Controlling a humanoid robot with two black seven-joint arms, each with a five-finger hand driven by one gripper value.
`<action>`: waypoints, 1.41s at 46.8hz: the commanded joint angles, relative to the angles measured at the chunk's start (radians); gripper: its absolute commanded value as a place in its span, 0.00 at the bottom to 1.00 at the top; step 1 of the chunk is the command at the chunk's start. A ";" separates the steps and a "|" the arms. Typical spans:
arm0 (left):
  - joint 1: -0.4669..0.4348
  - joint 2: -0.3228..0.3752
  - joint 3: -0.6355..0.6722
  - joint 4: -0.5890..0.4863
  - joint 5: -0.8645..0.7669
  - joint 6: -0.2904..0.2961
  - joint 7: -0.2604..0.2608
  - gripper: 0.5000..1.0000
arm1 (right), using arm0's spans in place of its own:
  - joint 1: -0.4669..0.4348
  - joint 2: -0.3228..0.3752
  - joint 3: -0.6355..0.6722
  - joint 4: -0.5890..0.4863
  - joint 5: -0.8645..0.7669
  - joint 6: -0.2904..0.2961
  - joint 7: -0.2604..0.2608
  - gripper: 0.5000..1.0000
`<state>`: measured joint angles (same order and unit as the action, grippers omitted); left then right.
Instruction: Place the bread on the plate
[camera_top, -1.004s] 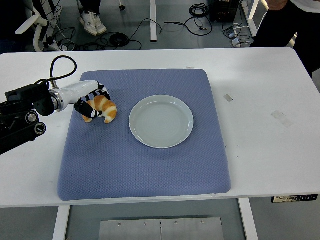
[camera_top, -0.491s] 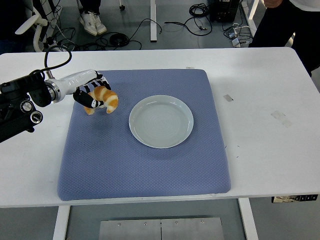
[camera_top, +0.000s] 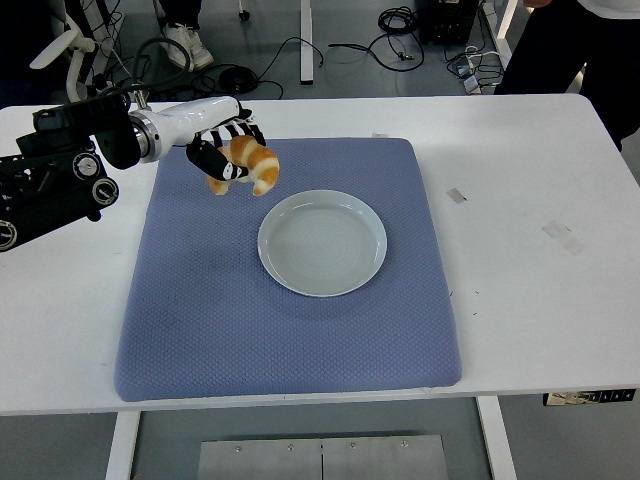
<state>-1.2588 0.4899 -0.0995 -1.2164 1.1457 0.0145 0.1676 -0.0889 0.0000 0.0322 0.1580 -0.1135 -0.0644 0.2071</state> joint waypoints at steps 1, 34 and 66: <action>-0.007 -0.014 0.001 -0.014 0.011 0.002 0.004 0.00 | 0.000 0.000 0.000 0.000 0.000 0.000 0.000 1.00; 0.041 -0.134 0.035 -0.063 0.164 0.028 0.016 0.00 | 0.000 0.000 0.000 0.000 0.000 0.000 0.000 1.00; 0.087 -0.162 0.035 -0.048 0.183 0.039 0.012 0.69 | -0.002 0.000 0.000 0.000 0.000 0.000 0.000 1.00</action>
<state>-1.1775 0.3278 -0.0634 -1.2641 1.3306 0.0558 0.1808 -0.0889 0.0000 0.0322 0.1580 -0.1135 -0.0644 0.2071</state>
